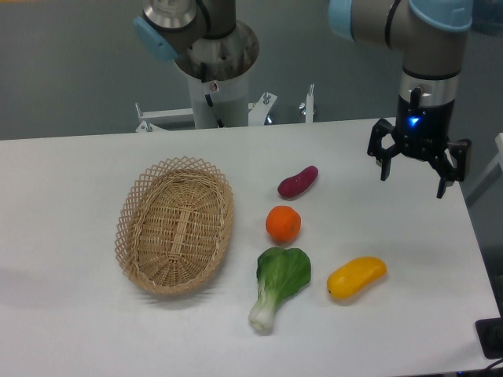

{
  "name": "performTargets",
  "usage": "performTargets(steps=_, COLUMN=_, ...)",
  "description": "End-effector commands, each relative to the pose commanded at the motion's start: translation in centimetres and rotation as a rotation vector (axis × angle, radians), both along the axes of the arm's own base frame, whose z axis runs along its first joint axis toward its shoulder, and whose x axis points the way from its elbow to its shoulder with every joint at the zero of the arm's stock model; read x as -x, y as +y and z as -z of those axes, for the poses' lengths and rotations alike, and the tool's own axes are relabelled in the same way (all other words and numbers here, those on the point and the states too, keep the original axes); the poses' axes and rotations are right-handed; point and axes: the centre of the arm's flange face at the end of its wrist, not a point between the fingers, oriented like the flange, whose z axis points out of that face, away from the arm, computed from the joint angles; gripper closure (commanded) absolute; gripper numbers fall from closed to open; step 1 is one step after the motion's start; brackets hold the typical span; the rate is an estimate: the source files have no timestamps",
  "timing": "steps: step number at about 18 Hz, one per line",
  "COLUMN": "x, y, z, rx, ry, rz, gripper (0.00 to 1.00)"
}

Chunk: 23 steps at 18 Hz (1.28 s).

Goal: Pick up the mango from the table
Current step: 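Move the open gripper toward the yellow mango, then lower the open gripper down over the yellow mango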

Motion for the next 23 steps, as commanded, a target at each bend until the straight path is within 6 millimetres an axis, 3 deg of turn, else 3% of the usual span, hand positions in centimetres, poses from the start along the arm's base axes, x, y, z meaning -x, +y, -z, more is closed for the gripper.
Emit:
performTargets(steps=8, x=-0.5, y=2.4, z=2.3, rx=-0.004, ry=-0.034, rz=-0.013, gripper=0.0)
performTargets(steps=15, x=0.8, y=4.7, z=7.7, rx=0.01, ry=-0.097, rz=-0.028, gripper=0.0)
performTargets(steps=18, x=2.5, y=5.5, z=11.9, rx=0.004, ry=-0.072, rz=-0.019, gripper=0.0)
performTargets(steps=23, x=3.3, y=6.3, z=15.3, rx=0.031, ry=-0.048, rz=0.09, gripper=0.0)
